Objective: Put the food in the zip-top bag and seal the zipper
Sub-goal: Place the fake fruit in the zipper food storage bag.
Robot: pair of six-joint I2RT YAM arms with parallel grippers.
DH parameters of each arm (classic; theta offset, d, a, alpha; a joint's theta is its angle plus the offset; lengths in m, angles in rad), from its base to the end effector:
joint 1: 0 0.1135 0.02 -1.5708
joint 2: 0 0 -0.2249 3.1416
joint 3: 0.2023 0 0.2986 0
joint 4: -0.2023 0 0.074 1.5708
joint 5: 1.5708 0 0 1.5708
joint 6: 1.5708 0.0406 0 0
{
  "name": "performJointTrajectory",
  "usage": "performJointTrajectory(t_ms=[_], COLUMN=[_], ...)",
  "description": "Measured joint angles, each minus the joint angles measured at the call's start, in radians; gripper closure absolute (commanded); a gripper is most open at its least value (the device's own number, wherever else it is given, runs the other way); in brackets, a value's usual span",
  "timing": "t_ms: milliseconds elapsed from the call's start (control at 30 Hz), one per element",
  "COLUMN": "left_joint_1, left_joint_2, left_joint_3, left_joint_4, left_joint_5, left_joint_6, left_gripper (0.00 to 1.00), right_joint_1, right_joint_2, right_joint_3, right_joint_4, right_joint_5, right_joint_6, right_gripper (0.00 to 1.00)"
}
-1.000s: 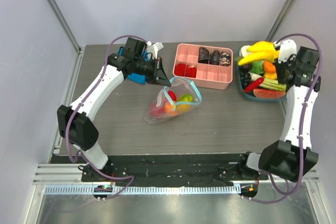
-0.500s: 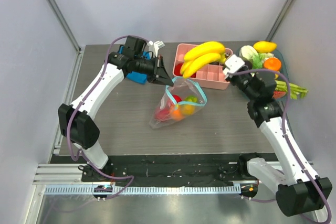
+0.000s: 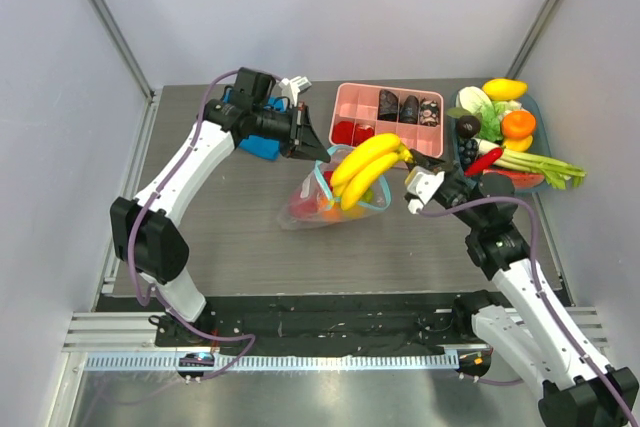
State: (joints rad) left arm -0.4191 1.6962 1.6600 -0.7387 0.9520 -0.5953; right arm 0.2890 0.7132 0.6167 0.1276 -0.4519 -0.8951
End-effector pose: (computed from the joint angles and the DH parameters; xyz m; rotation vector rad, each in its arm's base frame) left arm 0.3632 -0.1980 0.3178 0.3105 2.4648 -1.5899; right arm 0.2416 0.0903 0.2956 -1.1342 1.0480 -0.1329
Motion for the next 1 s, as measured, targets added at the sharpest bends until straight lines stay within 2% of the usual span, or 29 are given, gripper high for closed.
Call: performJointTrajectory(t_ms=[133, 233, 400, 633, 733, 1000], left_joint_1=[0.000, 0.001, 0.001, 0.003, 0.003, 0.013], left_joint_2=[0.000, 0.000, 0.000, 0.000, 0.000, 0.005], left_joint_3=[-0.002, -0.007, -0.015, -0.015, -0.015, -0.039], left_joint_4=[0.003, 0.006, 0.010, 0.009, 0.011, 0.082], left_joint_5=[0.014, 0.019, 0.021, 0.032, 0.043, 0.093], left_joint_6=[-0.001, -0.002, -0.004, -0.003, -0.011, -0.104], left_gripper=[1.00, 1.00, 1.00, 1.00, 1.00, 1.00], right_joint_1=[0.024, 0.052, 0.065, 0.064, 0.064, 0.131], right_joint_2=[0.028, 0.089, 0.185, 0.183, 0.182, 0.148], right_joint_3=[-0.009, 0.006, 0.115, 0.204, 0.183, -0.002], right_joint_4=[-0.024, -0.030, -0.068, -0.057, -0.008, 0.151], right_joint_5=[-0.007, 0.035, 0.109, 0.153, 0.176, 0.250], right_joint_6=[-0.095, -0.094, 0.020, 0.128, 0.115, -0.029], right_gripper=[0.99, 0.99, 0.99, 0.99, 0.99, 0.99])
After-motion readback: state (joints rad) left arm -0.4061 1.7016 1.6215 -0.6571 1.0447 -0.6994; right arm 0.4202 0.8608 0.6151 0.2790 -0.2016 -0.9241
